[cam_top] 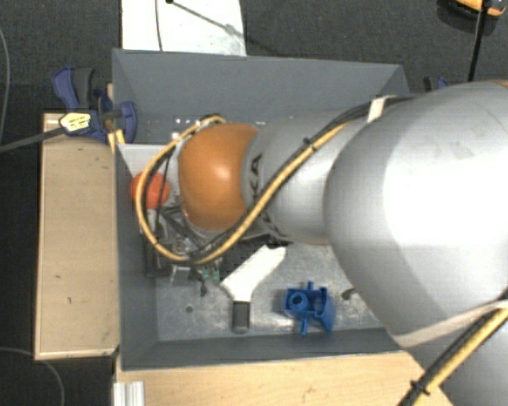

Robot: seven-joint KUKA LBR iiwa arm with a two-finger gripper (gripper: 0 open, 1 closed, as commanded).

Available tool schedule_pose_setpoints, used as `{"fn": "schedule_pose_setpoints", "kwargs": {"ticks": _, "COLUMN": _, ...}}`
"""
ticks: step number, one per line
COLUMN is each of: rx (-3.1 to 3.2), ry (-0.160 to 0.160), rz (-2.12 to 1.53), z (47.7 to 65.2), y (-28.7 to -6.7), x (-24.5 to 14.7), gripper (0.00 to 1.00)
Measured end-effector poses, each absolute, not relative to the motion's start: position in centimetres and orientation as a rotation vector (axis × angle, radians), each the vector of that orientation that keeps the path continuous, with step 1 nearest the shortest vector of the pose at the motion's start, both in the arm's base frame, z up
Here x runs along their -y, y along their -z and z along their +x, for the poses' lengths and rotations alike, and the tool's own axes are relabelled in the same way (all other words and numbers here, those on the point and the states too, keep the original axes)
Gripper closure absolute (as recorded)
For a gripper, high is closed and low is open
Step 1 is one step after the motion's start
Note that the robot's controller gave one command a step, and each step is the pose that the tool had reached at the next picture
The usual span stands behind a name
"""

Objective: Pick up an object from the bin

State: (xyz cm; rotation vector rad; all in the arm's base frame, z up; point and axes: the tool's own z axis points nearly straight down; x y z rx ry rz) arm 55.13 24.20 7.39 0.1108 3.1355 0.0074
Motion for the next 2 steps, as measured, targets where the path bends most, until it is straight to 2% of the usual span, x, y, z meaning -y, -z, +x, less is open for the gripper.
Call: {"fn": "schedule_pose_setpoints", "kwargs": {"ticks": 2, "rx": -3.138, "ry": -0.006, "rz": 0.113, "z": 55.1, "y": -11.2, "x": -24.2, "gripper": 1.00}}
